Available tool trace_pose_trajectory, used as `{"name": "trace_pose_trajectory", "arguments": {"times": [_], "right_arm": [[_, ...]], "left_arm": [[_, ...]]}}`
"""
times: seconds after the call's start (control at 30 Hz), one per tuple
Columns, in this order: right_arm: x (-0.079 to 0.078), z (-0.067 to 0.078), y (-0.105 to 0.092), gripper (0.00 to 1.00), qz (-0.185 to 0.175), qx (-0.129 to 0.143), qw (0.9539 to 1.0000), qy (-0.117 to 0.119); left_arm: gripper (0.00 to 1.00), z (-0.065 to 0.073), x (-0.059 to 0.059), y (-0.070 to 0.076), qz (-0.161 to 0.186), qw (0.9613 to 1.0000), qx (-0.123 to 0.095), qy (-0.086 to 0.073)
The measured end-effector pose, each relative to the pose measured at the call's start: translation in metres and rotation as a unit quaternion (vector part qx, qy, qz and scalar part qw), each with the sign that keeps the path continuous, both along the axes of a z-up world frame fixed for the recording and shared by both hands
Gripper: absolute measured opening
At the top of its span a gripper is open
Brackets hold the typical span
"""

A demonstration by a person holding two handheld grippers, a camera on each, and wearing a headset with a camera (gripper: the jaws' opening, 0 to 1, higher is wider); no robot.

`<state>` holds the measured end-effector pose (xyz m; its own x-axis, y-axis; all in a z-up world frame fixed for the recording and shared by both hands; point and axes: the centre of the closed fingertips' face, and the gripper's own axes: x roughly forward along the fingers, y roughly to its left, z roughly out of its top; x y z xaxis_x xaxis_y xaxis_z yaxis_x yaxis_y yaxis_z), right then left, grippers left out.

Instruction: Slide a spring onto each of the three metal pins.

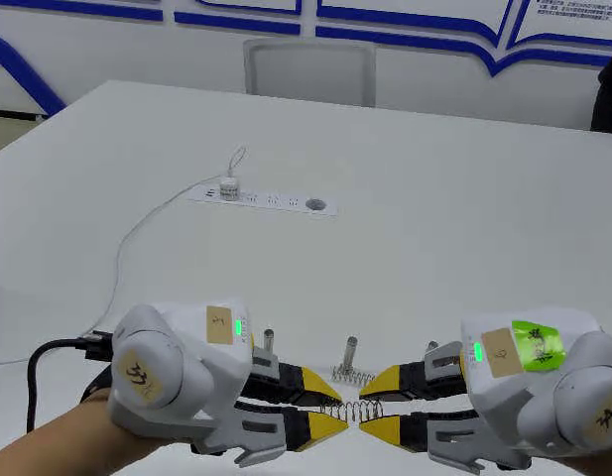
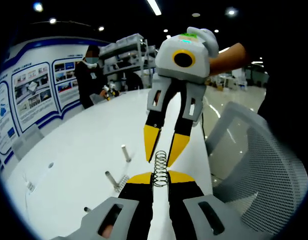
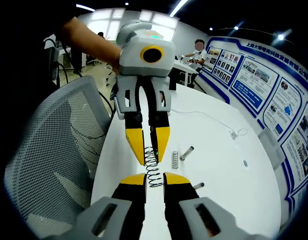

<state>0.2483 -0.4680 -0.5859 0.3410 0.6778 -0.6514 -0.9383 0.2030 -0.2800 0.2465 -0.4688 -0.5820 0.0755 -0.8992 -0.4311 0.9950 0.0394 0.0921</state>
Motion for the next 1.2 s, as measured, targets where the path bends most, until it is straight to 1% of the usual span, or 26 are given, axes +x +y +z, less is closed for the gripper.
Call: {"name": "trace_pose_trajectory", "arguments": {"times": [0.07,0.13,0.17,0.2,0.23,0.3,0.4,0.47,0.5,0.53,0.6,0.77,0.83,0.87,0.9,1.0,1.07,1.1,1.17,1.2], "right_arm": [[0.002,-0.002,-0.003,0.17,0.000,-0.011,0.9999,-0.008],[0.000,-0.006,-0.004,0.17,0.001,-0.015,0.9999,0.006],[0.000,-0.007,-0.005,0.17,0.001,-0.018,0.9998,0.008],[0.001,-0.008,-0.006,0.16,0.002,-0.020,0.9998,0.003],[0.001,-0.008,-0.007,0.15,0.002,-0.019,0.9998,0.003],[0.000,-0.005,-0.004,0.12,-0.002,-0.001,0.9999,0.013],[-0.001,-0.006,-0.005,0.12,-0.001,0.000,0.9998,0.021],[-0.005,-0.006,-0.004,0.11,-0.001,0.008,0.9991,0.043],[-0.005,-0.005,-0.004,0.11,0.001,0.010,0.9989,0.045],[-0.006,-0.003,-0.005,0.11,0.005,0.012,0.9988,0.048],[-0.006,0.000,-0.005,0.11,0.008,0.014,0.9986,0.051],[-0.004,0.008,-0.003,0.11,0.007,0.029,0.9979,0.057],[-0.004,0.010,-0.002,0.11,0.008,0.034,0.9977,0.059],[-0.004,0.011,-0.001,0.11,0.009,0.036,0.9976,0.059],[-0.005,0.012,0.001,0.11,0.010,0.038,0.9975,0.059],[-0.007,0.018,0.007,0.11,0.014,0.059,0.9959,0.068],[-0.006,0.018,0.008,0.11,0.013,0.059,0.9960,0.066],[-0.006,0.018,0.009,0.11,0.012,0.063,0.9955,0.070],[-0.007,0.020,0.011,0.11,0.011,0.074,0.9945,0.074],[-0.008,0.023,0.014,0.11,0.010,0.084,0.9934,0.077]], "left_arm": [[0.09,0.000,-0.001,0.000,-0.002,1.0000,0.001,-0.003],[0.09,0.000,-0.001,0.000,-0.003,1.0000,0.001,-0.004],[0.09,0.001,-0.001,0.000,-0.002,1.0000,0.000,-0.003],[0.09,0.002,-0.001,0.000,-0.002,1.0000,-0.002,-0.002],[0.09,0.002,-0.001,0.000,-0.002,1.0000,-0.003,-0.002],[0.09,0.003,-0.001,0.000,-0.002,1.0000,-0.004,-0.005],[0.09,0.003,-0.002,0.000,-0.008,1.0000,-0.003,-0.006],[0.09,0.001,-0.005,0.000,-0.014,0.9998,0.002,-0.010],[0.09,0.000,-0.006,0.000,-0.017,0.9998,0.004,-0.014],[0.09,-0.001,-0.007,-0.001,-0.019,0.9996,0.006,-0.021],[0.09,-0.001,-0.006,-0.001,-0.018,0.9996,0.004,-0.022],[0.09,0.001,-0.003,-0.002,-0.016,0.9994,0.004,-0.032],[0.09,0.001,-0.002,-0.001,-0.015,0.9994,0.005,-0.031],[0.09,0.000,-0.002,0.000,-0.012,0.9997,0.005,-0.021],[0.09,0.000,-0.001,0.000,-0.012,0.9996,0.005,-0.024],[0.09,-0.001,-0.002,0.002,-0.010,0.9996,0.008,-0.025],[0.09,-0.001,-0.001,0.003,-0.009,0.9995,0.008,-0.028],[0.09,-0.002,-0.001,0.003,-0.009,0.9995,0.009,-0.028],[0.09,-0.002,-0.001,0.004,-0.008,0.9996,0.011,-0.026],[0.09,-0.003,-0.001,0.004,-0.007,0.9996,0.010,-0.024]]}}
